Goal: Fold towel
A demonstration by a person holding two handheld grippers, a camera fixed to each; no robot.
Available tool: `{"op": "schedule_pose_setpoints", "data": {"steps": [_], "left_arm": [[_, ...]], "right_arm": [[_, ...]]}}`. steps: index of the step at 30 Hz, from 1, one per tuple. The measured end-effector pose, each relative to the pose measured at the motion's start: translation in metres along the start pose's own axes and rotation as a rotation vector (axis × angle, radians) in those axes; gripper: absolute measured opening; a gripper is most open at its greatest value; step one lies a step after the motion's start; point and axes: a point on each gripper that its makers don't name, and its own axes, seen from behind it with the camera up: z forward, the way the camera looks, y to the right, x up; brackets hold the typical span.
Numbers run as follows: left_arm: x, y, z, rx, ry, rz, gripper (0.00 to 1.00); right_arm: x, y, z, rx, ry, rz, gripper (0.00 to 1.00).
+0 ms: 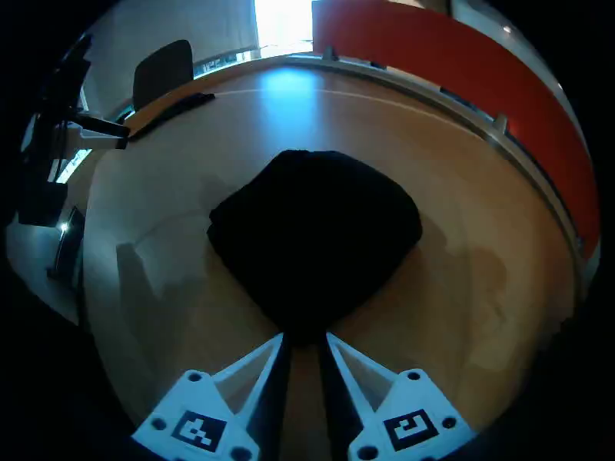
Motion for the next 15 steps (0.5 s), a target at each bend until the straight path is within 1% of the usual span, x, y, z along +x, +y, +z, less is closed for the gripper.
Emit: {"op": "schedule_pose_setpoints", "data": {"steps": [2, 6, 15], "left_arm": [[-0.0005, -0.0003, 0.0001, 0.001, -0.001, 0.0, 0.94], [-0.001, -0.0007, 0.0003, 0.001, -0.003, 0.001, 0.94], [-0.0017, 0.0003, 0.0007, 0.0, -0.004, -0.002, 0.94]], "right_arm": [[-0.0003, -0.0006, -0.0002, 0.001, 0.002, 0.004, 0.17], [0.0013, -0.0001, -0.0011, -0.003, 0.01, 0.008, 0.06], [0.0048, -0.0004, -0.004, -0.011, 0.021, -0.018, 0.05]]}}
